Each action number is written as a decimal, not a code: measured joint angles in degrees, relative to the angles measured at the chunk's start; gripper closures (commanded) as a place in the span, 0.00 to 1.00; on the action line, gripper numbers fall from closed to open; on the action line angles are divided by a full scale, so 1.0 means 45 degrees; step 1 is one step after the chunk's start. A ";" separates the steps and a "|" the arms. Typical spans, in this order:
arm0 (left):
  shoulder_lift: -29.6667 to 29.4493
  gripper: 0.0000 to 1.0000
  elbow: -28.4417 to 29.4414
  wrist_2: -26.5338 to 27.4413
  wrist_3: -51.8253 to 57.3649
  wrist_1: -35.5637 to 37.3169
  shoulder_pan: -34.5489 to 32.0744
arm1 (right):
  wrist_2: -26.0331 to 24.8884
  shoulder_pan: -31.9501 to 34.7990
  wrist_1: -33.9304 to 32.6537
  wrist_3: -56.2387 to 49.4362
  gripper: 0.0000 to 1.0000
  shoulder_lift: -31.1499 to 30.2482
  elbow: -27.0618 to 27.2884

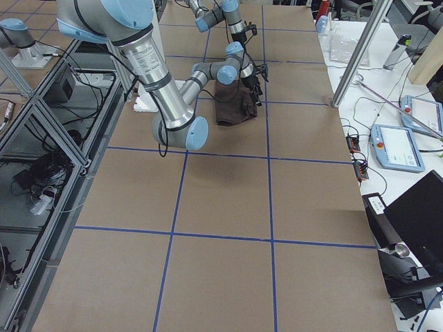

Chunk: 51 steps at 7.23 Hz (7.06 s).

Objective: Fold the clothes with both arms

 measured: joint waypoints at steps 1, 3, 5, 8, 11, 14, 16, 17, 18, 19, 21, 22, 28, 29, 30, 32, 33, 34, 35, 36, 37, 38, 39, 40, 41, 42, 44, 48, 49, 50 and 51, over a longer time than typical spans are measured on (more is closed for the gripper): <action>0.0001 0.00 0.0024 0.0002 -0.0025 -0.0004 0.0004 | -0.0666 -0.0738 -0.0351 0.0263 0.00 -0.0525 0.0765; 0.0001 0.00 0.0054 0.0002 -0.0156 -0.0006 0.0014 | -0.1692 -0.1890 -0.0539 0.0409 0.00 -0.1390 0.1369; -0.0006 0.00 -0.0002 -0.0010 -0.0272 -0.0007 0.0029 | -0.1956 -0.2090 -0.0451 0.0297 0.00 -0.1415 0.0815; 0.0000 0.00 -0.0041 -0.0017 -0.0295 -0.0007 0.0045 | -0.1986 -0.1757 -0.0385 0.0068 0.00 -0.1191 0.0021; 0.0065 0.00 -0.0049 -0.0017 -0.0292 -0.0007 0.0061 | -0.1738 -0.0775 -0.0398 -0.0509 0.00 -0.0358 -0.1371; 0.0078 0.00 -0.0049 -0.0004 -0.0294 -0.0003 0.0086 | -0.0841 0.0840 0.1190 -0.1077 0.00 0.1272 -0.4552; -0.0028 0.00 0.0154 -0.0002 -0.0300 0.0080 0.0149 | 0.0820 0.1927 0.2032 -0.1417 0.00 0.1736 -0.5073; -0.0231 0.00 0.0521 -0.0006 -0.0293 0.0131 0.0212 | 0.2009 0.2471 0.2066 -0.1597 0.00 0.1662 -0.4427; -0.0624 0.00 0.1177 0.0017 -0.0292 0.0156 0.0254 | 0.2769 0.2880 0.1990 -0.1900 0.00 0.1291 -0.3355; -0.1041 0.00 0.1942 0.0072 -0.0281 0.0160 0.0285 | 0.3153 0.3131 0.1540 -0.2345 0.00 0.0842 -0.2098; -0.1532 0.00 0.3125 0.0377 -0.0183 0.0143 0.0400 | 0.3388 0.3278 0.0127 -0.2906 0.00 0.0310 -0.0123; -0.1740 0.00 0.3663 0.0842 -0.0059 0.0142 0.0457 | 0.3409 0.3295 -0.0145 -0.2972 0.00 0.0184 0.0242; -0.1360 0.00 0.4859 0.1852 0.2292 -0.0143 -0.0430 | 0.3401 0.3272 -0.0215 -0.3019 0.00 -0.0126 0.0367; -0.0954 0.00 0.4858 0.1868 0.2969 -0.0554 -0.0810 | 0.3389 0.3245 -0.0191 -0.3011 0.00 -0.0168 0.0342; -0.0570 0.00 0.4838 0.1858 0.3568 -0.1109 -0.1120 | 0.3387 0.3218 -0.0159 -0.3007 0.00 -0.0240 0.0330; -0.0267 0.00 0.4527 0.1553 0.4050 -0.1683 -0.1478 | 0.3473 0.3218 -0.0116 -0.3022 0.00 -0.0330 0.0356; -0.0189 0.00 0.3990 0.0927 0.4106 -0.1690 -0.1648 | 0.3866 0.3361 -0.0154 -0.3135 0.00 -0.0334 0.0393; 0.0079 0.00 0.3180 0.0239 0.4148 -0.1585 -0.1827 | 0.4686 0.3718 -0.0256 -0.3501 0.00 -0.0432 0.0461; 0.0576 0.00 0.2140 -0.0158 0.4386 -0.1244 -0.1944 | 0.5521 0.4186 -0.0381 -0.4171 0.00 -0.0786 0.0710; 0.1047 0.00 0.0927 -0.0652 0.5031 -0.0394 -0.2209 | 0.6185 0.4710 -0.0660 -0.5114 0.00 -0.1396 0.1259; 0.1423 0.00 -0.0254 -0.1453 0.6114 0.0865 -0.2825 | 0.6823 0.5394 -0.1268 -0.6368 0.00 -0.2152 0.2028; 0.1881 0.00 -0.1214 -0.2437 0.7842 0.2028 -0.3848 | 0.7523 0.6284 -0.1883 -0.7964 0.00 -0.3083 0.2807; 0.2491 0.00 -0.1678 -0.3716 0.9898 0.2702 -0.5241 | 0.8374 0.7333 -0.2171 -0.9634 0.00 -0.4202 0.3331; 0.3277 0.00 -0.1761 -0.4972 1.1470 0.2991 -0.6678 | 0.9196 0.8509 -0.2102 -1.1156 0.00 -0.5727 0.3642; 0.3887 0.00 -0.1638 -0.5648 1.2142 0.3100 -0.7577 | 0.9500 0.9577 -0.1800 -1.2102 0.00 -0.7283 0.3736; 0.4401 0.00 -0.1344 -0.5971 1.2431 0.3129 -0.8248 | 0.9734 1.0659 -0.1575 -1.2506 0.00 -0.8370 0.3556; 0.5338 0.00 -0.0786 -0.6612 1.3509 0.3142 -1.0116 | 1.1202 1.2600 -0.1485 -1.3155 0.00 -0.9317 0.2896; 0.7319 0.00 0.0069 -0.8296 1.6156 0.3105 -1.1494 | 1.1770 1.3644 -0.1414 -1.4692 0.00 -1.0938 0.2729; 0.7769 0.00 0.0042 -0.8519 1.6263 0.3060 -1.1575 | 1.1779 1.3671 -0.1382 -1.5092 0.00 -1.1301 0.2804; 0.8029 0.00 0.0053 -0.8606 1.6583 0.3079 -1.1646 | 1.1774 1.3679 -0.1370 -1.5685 0.00 -1.1588 0.2845; 0.8203 0.00 0.0125 -0.8640 1.7172 0.3137 -1.1745 | 1.1788 1.3686 -0.1368 -1.6070 0.00 -1.1734 0.2858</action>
